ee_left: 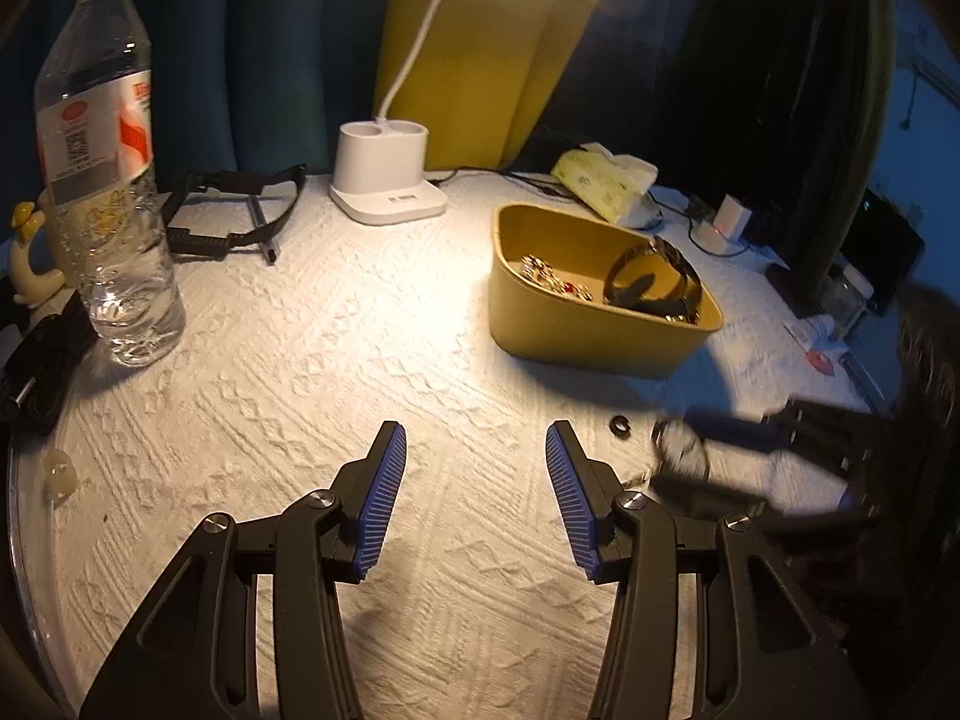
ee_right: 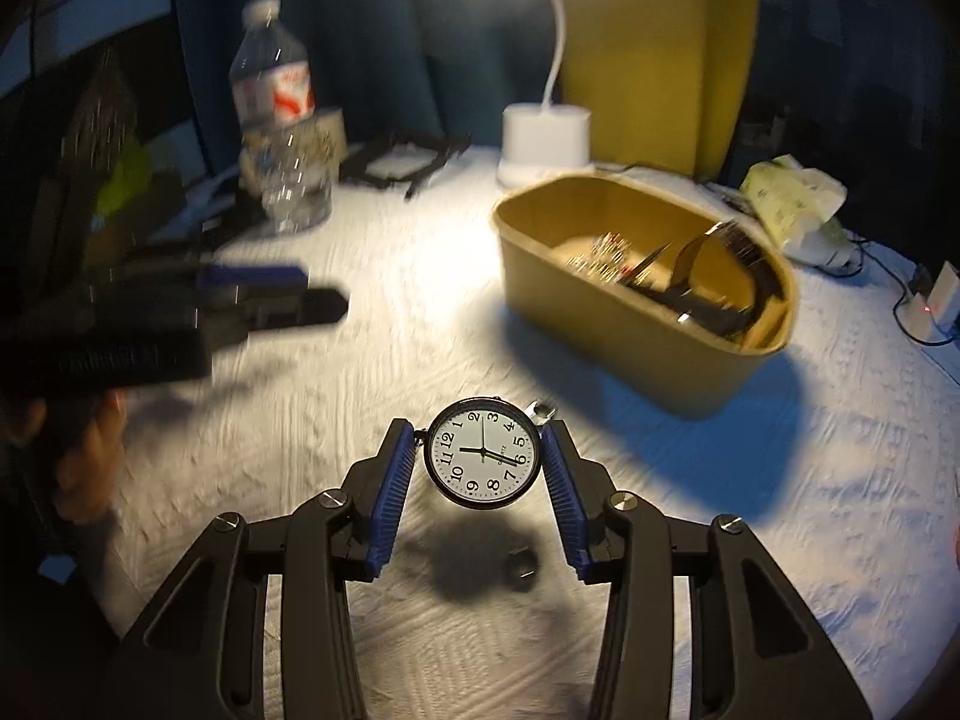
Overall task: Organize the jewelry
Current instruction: 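Grasp the silver pocket watch with the right gripper while the left grasps a ring, then carry the pocket watch and ring over the tan box with both grippers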
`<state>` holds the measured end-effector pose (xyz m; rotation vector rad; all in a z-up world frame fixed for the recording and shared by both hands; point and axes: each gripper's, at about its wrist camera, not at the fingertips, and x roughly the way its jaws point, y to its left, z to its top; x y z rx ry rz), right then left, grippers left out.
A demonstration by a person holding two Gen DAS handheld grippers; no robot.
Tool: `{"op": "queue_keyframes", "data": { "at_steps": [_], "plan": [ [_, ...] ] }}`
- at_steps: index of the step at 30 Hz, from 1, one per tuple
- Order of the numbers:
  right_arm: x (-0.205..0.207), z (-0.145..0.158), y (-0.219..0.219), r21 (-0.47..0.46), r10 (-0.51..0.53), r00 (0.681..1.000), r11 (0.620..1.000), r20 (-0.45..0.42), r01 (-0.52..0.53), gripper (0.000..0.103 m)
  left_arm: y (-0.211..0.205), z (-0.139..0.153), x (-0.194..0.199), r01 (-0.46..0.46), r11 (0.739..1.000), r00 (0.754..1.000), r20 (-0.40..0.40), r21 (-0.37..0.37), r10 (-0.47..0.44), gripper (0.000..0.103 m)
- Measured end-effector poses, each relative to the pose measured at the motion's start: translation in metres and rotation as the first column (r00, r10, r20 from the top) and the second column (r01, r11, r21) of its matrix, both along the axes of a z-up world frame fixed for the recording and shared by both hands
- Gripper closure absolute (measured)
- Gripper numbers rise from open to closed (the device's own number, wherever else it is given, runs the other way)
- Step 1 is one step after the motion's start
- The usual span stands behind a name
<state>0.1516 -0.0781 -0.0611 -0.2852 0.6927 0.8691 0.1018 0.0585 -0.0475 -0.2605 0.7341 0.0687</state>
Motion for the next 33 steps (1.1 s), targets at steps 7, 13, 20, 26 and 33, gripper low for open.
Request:
{"op": "queue_keyframes", "data": {
  "at_steps": [7,13,20,26,33],
  "plan": [
    [0.019,0.005,-0.028,0.061,-0.044,0.999,0.997,-0.031,0.045,0.059,-0.031,-0.01,0.008,0.066,0.998,0.996,-0.057,0.007,-0.065,0.051],
    [0.03,-0.003,-0.056,0.09,-0.088,0.994,0.992,-0.072,0.094,0.059,-0.054,-0.021,0.016,0.12,0.993,0.987,-0.112,0.012,-0.118,0.052],
    [0.039,-0.01,-0.081,0.116,-0.119,0.988,0.985,-0.102,0.131,0.059,-0.085,-0.029,0.024,0.199,0.969,0.969,-0.18,0.148,-0.171,0.074],
    [0.039,-0.01,-0.089,0.14,-0.128,0.986,0.98,-0.106,0.143,0.059,-0.089,-0.029,0.025,0.202,0.958,0.968,-0.189,0.202,-0.164,0.089],
    [0.038,-0.008,-0.088,0.142,-0.127,0.987,0.98,-0.099,0.14,0.059,-0.089,-0.028,0.024,0.196,0.955,0.972,-0.172,0.221,-0.159,0.089]
  ]
}}
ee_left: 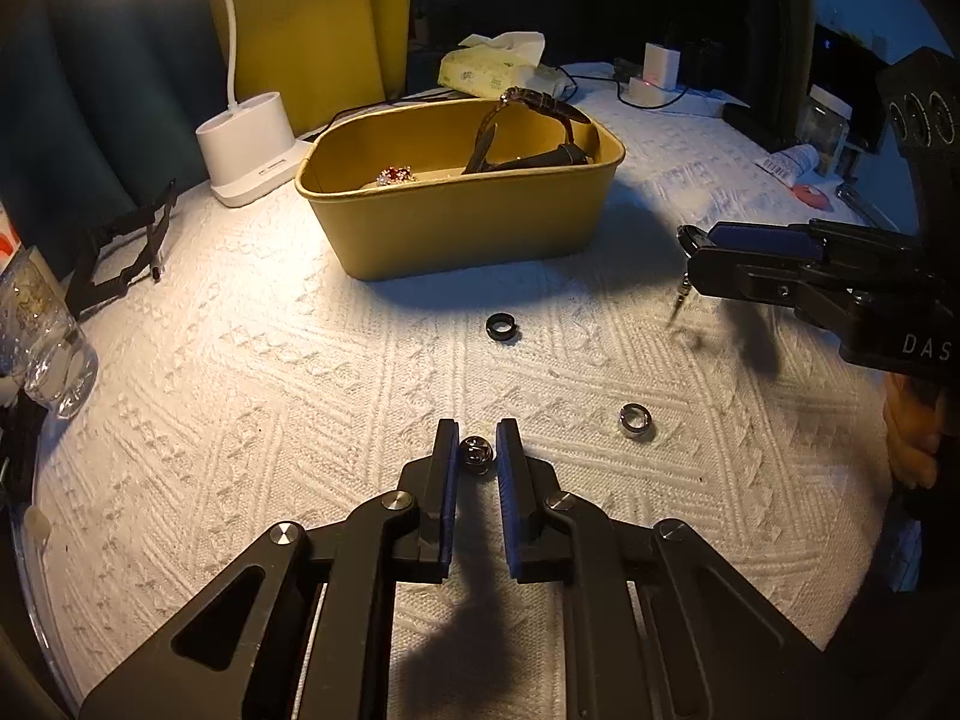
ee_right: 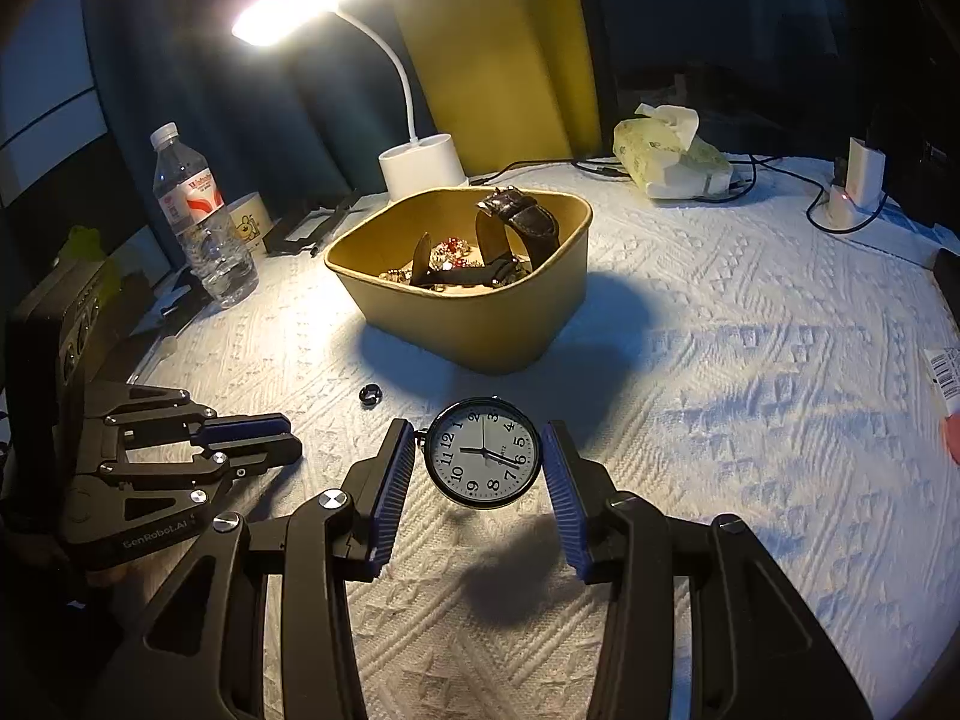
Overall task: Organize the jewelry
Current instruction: 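Carry the pocket watch and ring over the tan box with both grippers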
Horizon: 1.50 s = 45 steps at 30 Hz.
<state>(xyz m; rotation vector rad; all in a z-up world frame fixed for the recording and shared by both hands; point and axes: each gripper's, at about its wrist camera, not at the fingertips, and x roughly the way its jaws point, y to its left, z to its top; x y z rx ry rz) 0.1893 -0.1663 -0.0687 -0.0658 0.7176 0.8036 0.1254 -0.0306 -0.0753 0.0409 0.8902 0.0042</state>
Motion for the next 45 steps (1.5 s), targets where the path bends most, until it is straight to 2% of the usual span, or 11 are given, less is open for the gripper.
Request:
{"op": "queue_keyframes", "data": {
  "at_steps": [10,22,34,45],
  "plan": [
    [0.002,0.018,0.011,-0.003,0.008,0.999,1.0,0.042,-0.008,0.059,0.006,0.027,0.002,0.005,1.0,0.995,0.104,-0.01,-0.004,0.089],
    [0.013,0.045,0.031,-0.014,0.023,0.994,1.0,0.109,-0.022,0.059,0.023,0.055,0.019,0.005,0.999,0.977,0.213,-0.036,0.003,0.089],
    [0.031,0.064,0.053,0.0,0.036,0.986,0.999,0.161,-0.037,0.059,0.048,0.067,0.041,-0.016,0.996,0.956,0.292,-0.082,0.039,0.089],
    [0.058,0.063,0.074,-0.014,0.024,0.988,1.0,0.15,-0.023,0.059,0.061,0.059,0.07,0.003,0.993,0.952,0.303,-0.118,0.033,0.089]
  ]
}}
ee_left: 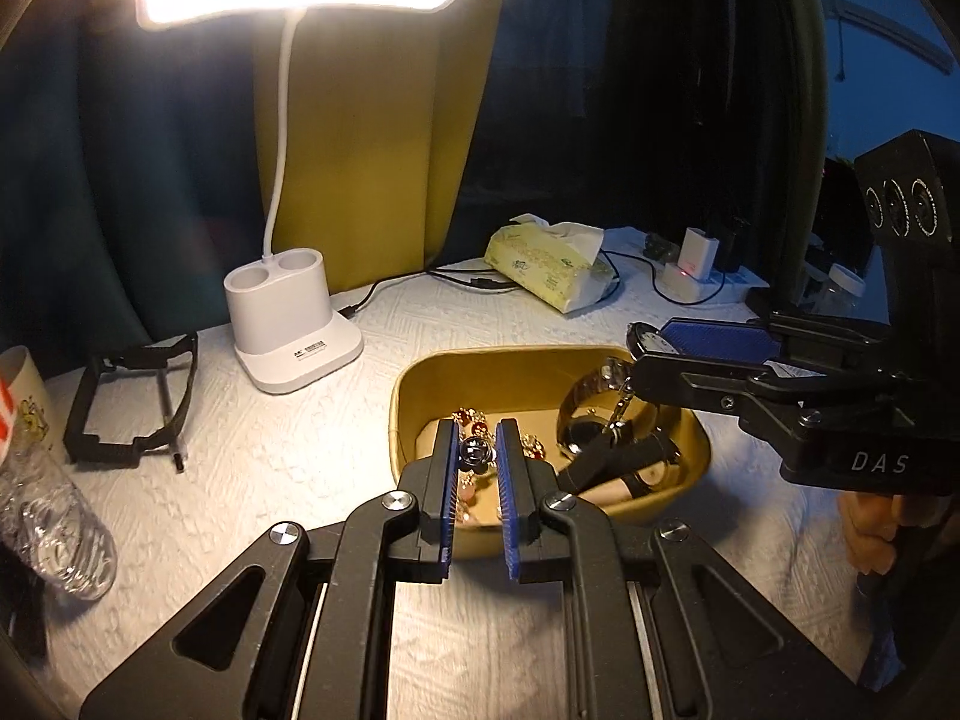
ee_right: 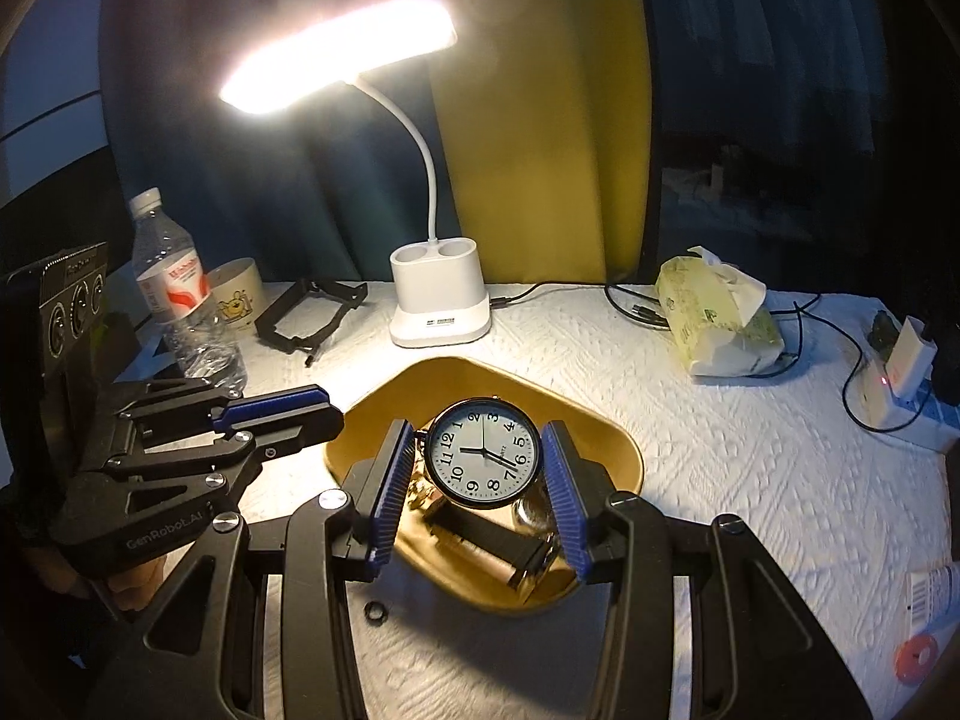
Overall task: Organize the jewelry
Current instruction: 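Carry the pocket watch and ring over the tan box with both grippers, then lower the pocket watch into the box with the right gripper while the left releases the ring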
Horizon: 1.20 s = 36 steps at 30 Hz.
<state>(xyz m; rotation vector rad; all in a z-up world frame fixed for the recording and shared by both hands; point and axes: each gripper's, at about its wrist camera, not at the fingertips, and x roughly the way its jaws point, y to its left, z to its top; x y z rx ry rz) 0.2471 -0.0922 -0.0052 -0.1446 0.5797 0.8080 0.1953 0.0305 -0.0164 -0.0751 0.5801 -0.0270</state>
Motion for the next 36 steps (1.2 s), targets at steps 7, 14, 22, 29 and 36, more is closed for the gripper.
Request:
{"op": "queue_keyframes", "data": {
  "at_steps": [7,14,22,29,36],
  "plan": [
    [0.02,-0.013,0.016,-0.022,-0.003,1.0,1.0,-0.03,0.002,0.059,0.007,-0.015,0.017,0.018,0.998,1.0,-0.021,-0.059,-0.019,0.089],
    [0.026,-0.017,0.027,-0.033,0.001,1.0,0.999,-0.011,-0.001,0.059,0.015,-0.03,0.029,0.027,0.989,0.997,-0.071,-0.148,-0.037,0.089],
    [0.028,-0.022,0.035,-0.051,0.004,1.0,0.999,-0.025,-0.006,0.059,0.017,-0.03,0.028,0.032,0.985,0.996,-0.077,-0.167,-0.046,0.089],
    [0.027,-0.021,0.037,-0.067,0.01,1.0,0.998,-0.026,-0.011,0.054,0.019,-0.023,0.024,0.024,0.985,0.997,-0.074,-0.17,-0.037,0.074],
    [0.016,-0.016,0.034,-0.066,0.006,1.0,0.998,-0.027,-0.008,0.043,0.024,-0.011,0.01,-0.005,0.986,0.998,-0.056,-0.165,-0.005,0.073]
  ]
}}
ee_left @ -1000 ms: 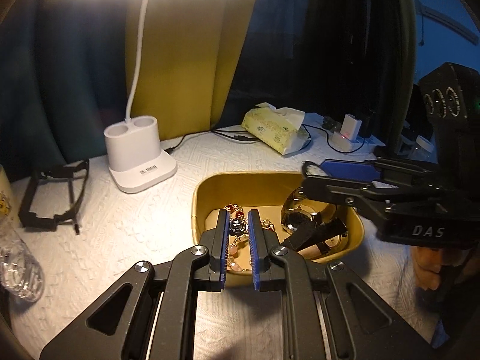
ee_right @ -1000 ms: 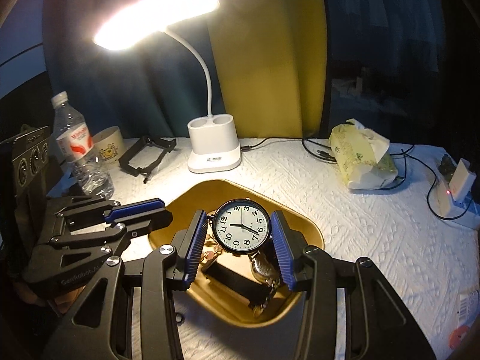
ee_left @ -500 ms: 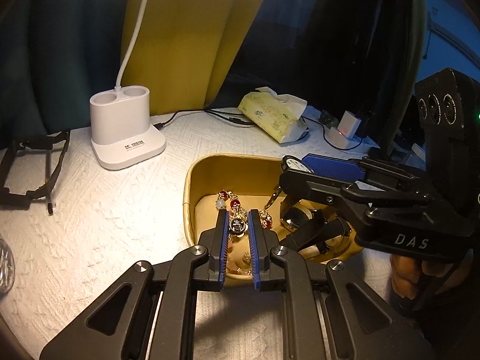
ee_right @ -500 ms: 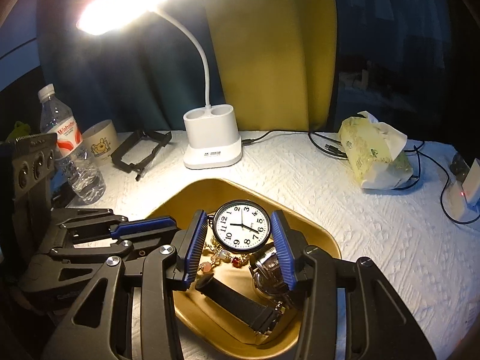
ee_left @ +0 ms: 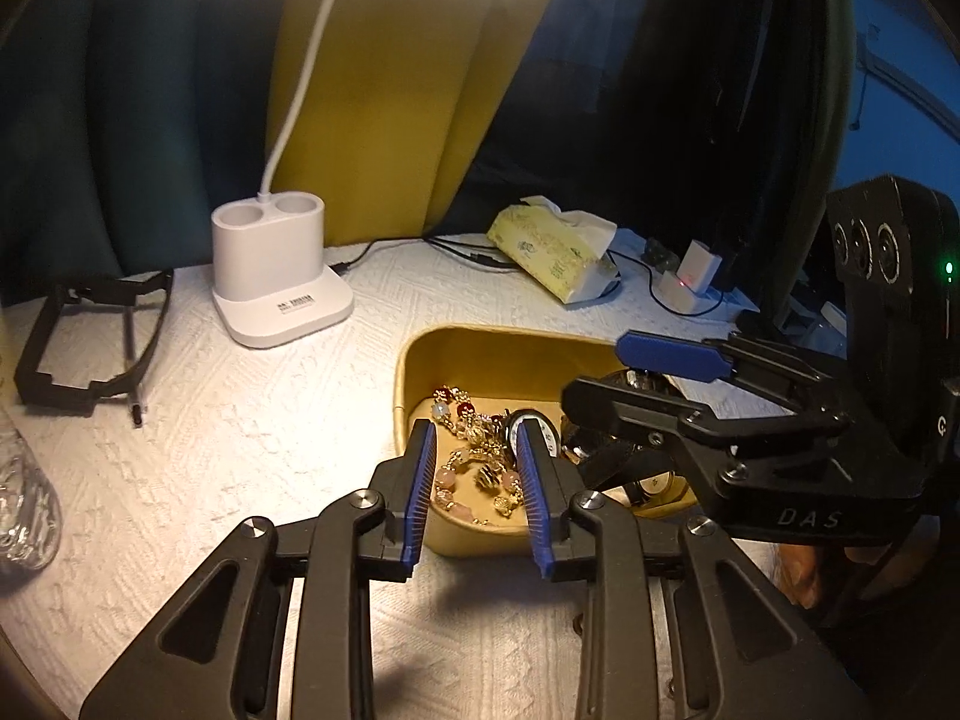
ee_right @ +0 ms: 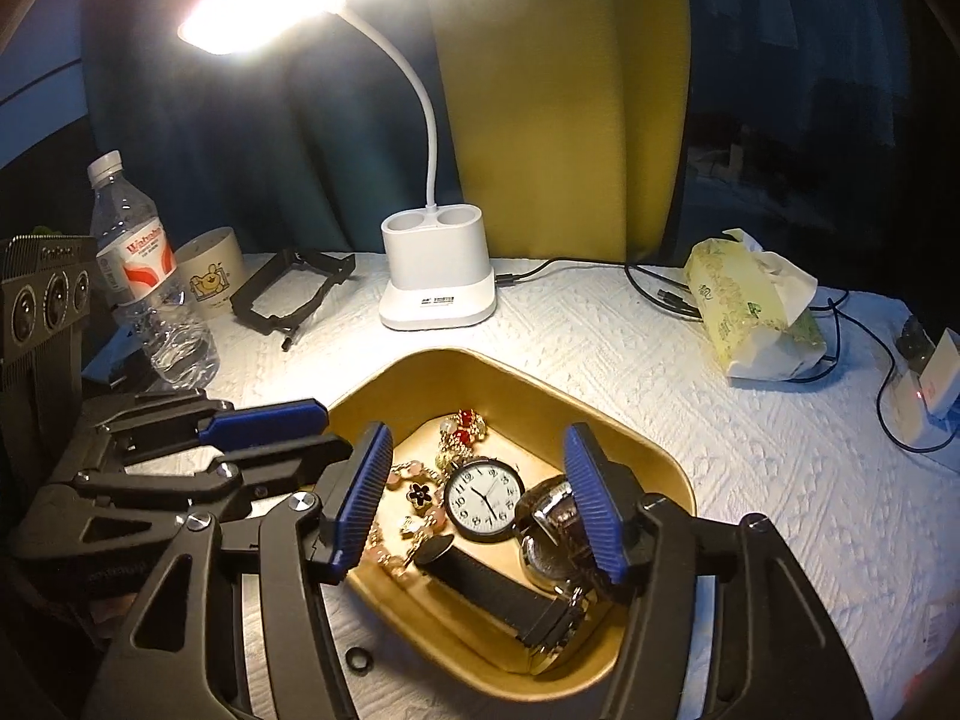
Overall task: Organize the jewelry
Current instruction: 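Lower the pocket watch into the box with the right gripper while the left releases the ring, then withdraw both open grippers from the tan box toward the loose rings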
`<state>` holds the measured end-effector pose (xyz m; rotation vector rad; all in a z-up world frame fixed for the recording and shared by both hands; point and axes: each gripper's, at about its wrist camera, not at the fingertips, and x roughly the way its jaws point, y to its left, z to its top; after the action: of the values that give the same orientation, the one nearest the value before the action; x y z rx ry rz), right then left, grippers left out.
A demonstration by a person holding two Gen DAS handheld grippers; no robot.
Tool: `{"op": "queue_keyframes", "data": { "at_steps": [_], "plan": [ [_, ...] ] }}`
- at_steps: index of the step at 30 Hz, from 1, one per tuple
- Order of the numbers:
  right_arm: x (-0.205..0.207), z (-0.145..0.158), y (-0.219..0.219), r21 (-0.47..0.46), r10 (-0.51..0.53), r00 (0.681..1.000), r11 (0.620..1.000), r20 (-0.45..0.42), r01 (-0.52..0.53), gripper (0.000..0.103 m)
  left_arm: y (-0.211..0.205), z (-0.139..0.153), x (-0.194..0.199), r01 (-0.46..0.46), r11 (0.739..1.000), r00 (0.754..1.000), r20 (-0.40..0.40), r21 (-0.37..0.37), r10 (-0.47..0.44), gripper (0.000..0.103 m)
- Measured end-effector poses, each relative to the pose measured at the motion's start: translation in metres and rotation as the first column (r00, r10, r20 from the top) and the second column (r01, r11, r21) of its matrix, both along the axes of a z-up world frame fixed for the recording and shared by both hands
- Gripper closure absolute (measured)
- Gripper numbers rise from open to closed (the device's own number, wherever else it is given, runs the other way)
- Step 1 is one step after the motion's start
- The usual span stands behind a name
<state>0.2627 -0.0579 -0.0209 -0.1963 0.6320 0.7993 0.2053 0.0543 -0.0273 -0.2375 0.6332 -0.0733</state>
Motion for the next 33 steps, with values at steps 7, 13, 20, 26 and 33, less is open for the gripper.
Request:
{"op": "queue_keyframes", "data": {
  "at_steps": [7,13,20,26,33],
  "plan": [
    [-0.015,0.005,-0.012,0.008,-0.026,1.0,1.0,0.013,0.026,0.043,-0.002,0.006,-0.018,-0.002,1.0,1.0,0.012,0.015,0.002,0.073],
    [-0.036,0.001,-0.021,0.0,-0.036,0.999,0.999,0.017,0.036,0.043,-0.002,0.008,-0.039,-0.013,1.0,1.0,0.026,0.007,0.013,0.073],
    [-0.056,-0.009,-0.029,-0.015,-0.055,0.999,0.998,0.003,0.055,0.043,-0.002,0.005,-0.059,-0.025,1.0,1.0,0.017,0.008,0.025,0.073],
    [-0.072,-0.016,-0.032,-0.03,-0.066,0.998,0.997,-0.001,0.066,0.043,-0.002,0.004,-0.077,-0.027,0.999,0.999,0.025,0.019,0.026,0.073],
    [-0.095,-0.034,-0.034,-0.067,-0.052,0.998,0.997,-0.03,0.05,0.043,0.001,0.0,-0.098,-0.03,0.999,0.999,0.031,0.018,0.029,0.073]
  ]
}}
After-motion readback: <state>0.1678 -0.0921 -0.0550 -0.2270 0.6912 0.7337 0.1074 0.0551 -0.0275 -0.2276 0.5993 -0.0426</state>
